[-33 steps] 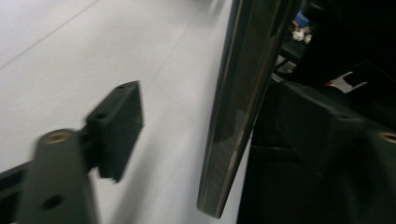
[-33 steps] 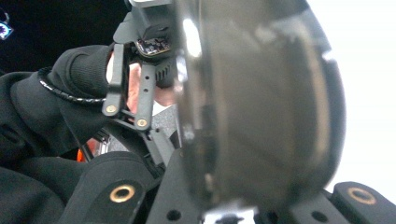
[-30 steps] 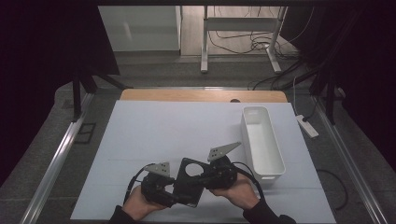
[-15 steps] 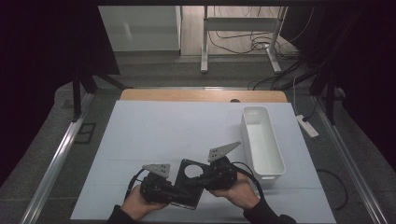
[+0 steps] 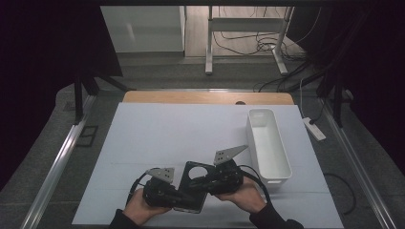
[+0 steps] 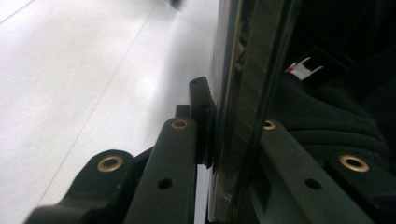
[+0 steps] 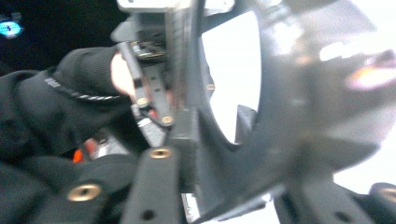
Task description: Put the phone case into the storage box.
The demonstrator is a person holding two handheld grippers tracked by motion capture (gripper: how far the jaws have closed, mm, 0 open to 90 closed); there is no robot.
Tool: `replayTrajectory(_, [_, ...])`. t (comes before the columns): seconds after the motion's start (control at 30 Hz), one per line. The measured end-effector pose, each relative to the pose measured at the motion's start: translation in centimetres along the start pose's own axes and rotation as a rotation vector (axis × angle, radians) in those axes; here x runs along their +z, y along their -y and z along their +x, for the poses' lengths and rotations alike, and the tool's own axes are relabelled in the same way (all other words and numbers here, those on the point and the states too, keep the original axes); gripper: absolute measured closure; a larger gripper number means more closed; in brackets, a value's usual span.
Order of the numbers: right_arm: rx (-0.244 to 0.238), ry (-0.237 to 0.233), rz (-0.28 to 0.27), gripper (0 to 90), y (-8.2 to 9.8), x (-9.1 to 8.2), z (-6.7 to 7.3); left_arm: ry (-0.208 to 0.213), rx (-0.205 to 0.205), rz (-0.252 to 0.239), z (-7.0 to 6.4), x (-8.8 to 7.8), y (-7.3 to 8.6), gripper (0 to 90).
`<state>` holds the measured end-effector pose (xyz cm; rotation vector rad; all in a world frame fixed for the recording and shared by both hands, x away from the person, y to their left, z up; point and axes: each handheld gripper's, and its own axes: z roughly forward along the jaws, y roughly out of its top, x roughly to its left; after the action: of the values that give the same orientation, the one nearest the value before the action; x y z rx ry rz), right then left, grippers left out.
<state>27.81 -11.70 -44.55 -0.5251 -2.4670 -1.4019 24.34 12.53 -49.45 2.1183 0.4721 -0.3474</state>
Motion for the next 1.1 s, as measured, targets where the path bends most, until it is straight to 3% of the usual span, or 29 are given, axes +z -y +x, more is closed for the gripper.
replayTrajectory(0.13, [0.006,0.082,-0.011,51.2,0.0,-0.3,-0.3,-0.042,-0.013,0.008,0.1,-0.1,0.0,85.2])
replayTrajectory(0.37, [-0.007,0.185,-0.028,35.4,-0.1,-0.7,-0.4,-0.097,-0.031,0.008,0.1,-0.3,0.1,85.1])
replayTrajectory(0.47, [-0.016,0.200,-0.035,31.3,-0.1,-0.8,-0.4,-0.115,-0.036,0.004,0.2,-0.5,0.2,85.1])
replayTrajectory(0.73, [-0.018,0.257,-0.058,9.8,-0.2,-1.2,-0.6,-0.204,-0.072,-0.006,0.2,-0.9,0.2,85.1])
replayTrajectory(0.87, [0.001,0.279,-0.053,6.3,-0.2,-1.4,-0.8,-0.243,-0.082,0.005,0.2,-0.9,0.2,85.1])
replayTrajectory(1.1, [-0.023,0.361,-0.068,0.0,-0.1,-1.8,-0.9,-0.306,-0.088,0.016,0.1,-1.0,0.1,85.1])
